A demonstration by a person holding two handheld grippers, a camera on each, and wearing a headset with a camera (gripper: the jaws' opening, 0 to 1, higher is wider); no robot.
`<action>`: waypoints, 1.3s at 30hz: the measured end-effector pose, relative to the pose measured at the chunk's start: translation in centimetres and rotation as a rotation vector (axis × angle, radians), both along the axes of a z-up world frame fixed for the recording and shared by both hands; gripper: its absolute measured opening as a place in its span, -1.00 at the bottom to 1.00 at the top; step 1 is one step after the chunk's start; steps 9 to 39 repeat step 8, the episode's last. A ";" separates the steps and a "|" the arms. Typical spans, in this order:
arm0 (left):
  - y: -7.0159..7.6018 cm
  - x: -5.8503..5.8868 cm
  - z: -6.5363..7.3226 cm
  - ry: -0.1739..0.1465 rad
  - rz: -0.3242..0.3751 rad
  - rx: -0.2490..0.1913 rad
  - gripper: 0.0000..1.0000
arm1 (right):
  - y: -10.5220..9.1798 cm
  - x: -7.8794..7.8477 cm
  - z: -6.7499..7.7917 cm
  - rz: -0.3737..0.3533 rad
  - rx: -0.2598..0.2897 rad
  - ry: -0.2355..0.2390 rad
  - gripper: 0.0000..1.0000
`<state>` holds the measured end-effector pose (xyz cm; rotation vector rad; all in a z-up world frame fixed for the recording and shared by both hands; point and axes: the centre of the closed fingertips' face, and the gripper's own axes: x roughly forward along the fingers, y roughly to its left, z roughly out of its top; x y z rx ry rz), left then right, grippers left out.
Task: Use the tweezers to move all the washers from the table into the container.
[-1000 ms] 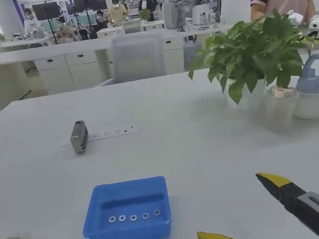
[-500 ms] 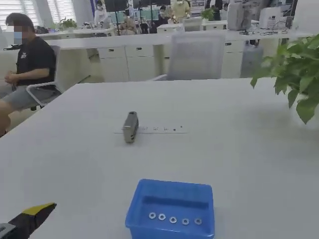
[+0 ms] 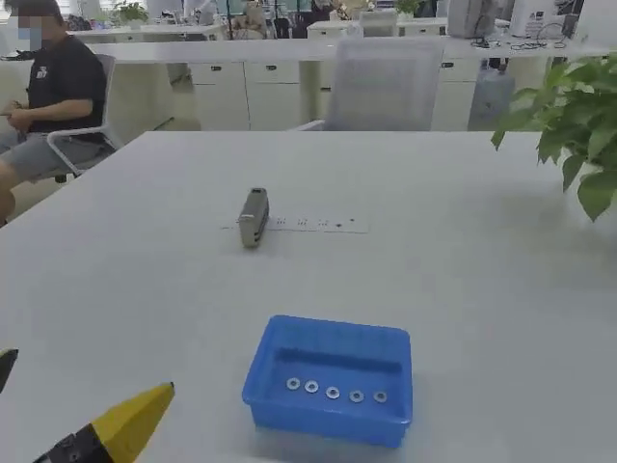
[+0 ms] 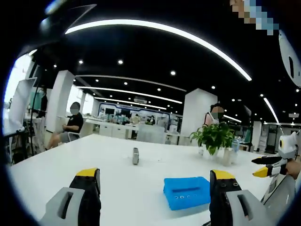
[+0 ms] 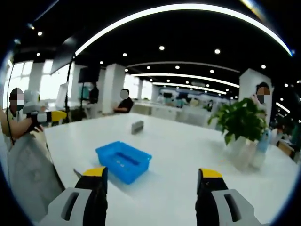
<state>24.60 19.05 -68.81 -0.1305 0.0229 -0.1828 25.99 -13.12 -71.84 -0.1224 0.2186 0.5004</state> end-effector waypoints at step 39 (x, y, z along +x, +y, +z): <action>-0.5 0.5 -1.5 0.069 -0.024 0.020 0.97 | -1.1 0.5 0.5 -0.057 0.028 -0.018 0.39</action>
